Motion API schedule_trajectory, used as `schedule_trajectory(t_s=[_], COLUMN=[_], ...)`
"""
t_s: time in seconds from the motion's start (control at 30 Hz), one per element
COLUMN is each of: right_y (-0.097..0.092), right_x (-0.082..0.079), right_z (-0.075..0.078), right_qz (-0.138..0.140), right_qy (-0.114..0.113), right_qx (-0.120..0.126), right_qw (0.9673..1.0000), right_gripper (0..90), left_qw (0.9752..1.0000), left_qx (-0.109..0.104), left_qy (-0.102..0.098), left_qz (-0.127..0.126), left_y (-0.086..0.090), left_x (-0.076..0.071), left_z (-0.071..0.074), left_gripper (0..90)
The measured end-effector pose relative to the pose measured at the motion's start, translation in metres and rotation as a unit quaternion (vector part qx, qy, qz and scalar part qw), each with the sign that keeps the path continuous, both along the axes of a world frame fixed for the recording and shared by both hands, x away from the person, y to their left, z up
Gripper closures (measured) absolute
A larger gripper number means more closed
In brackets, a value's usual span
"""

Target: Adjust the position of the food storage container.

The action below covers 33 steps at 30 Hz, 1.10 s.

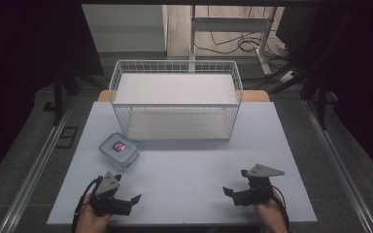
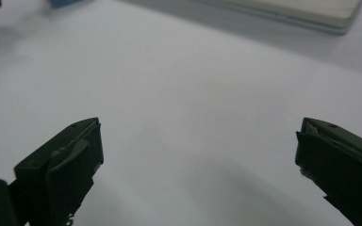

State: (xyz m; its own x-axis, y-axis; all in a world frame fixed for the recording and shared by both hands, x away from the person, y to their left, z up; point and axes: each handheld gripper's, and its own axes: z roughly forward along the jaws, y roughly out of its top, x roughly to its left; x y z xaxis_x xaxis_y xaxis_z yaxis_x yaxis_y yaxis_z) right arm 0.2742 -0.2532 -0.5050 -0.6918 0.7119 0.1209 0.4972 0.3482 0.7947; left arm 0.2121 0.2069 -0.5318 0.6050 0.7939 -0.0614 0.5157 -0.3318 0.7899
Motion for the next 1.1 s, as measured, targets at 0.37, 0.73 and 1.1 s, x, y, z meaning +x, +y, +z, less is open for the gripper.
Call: schedule_trajectory(t_s=[0.37,0.73,1.1], right_y=[0.009,0.012,0.013], right_x=[0.002,0.004,0.005], right_z=[-0.002,-0.005,-0.006], right_qz=[-0.023,-0.034,-0.042], right_qy=[-0.021,-0.022,-0.026], right_qx=[-0.019,-0.04,-0.049], right_qw=[0.9993,0.9984,0.9976], right_gripper=[0.0,0.0,0.0], left_qw=[0.9996,0.9993,0.9994], left_qx=[-0.006,-0.024,-0.03], left_qy=[0.024,0.028,0.013], left_qz=[0.015,0.01,0.013], left_y=[0.006,0.004,0.019], left_x=[0.003,0.007,0.028], left_z=[-0.004,0.002,0.021], left_gripper=[2.0,0.9,7.1])
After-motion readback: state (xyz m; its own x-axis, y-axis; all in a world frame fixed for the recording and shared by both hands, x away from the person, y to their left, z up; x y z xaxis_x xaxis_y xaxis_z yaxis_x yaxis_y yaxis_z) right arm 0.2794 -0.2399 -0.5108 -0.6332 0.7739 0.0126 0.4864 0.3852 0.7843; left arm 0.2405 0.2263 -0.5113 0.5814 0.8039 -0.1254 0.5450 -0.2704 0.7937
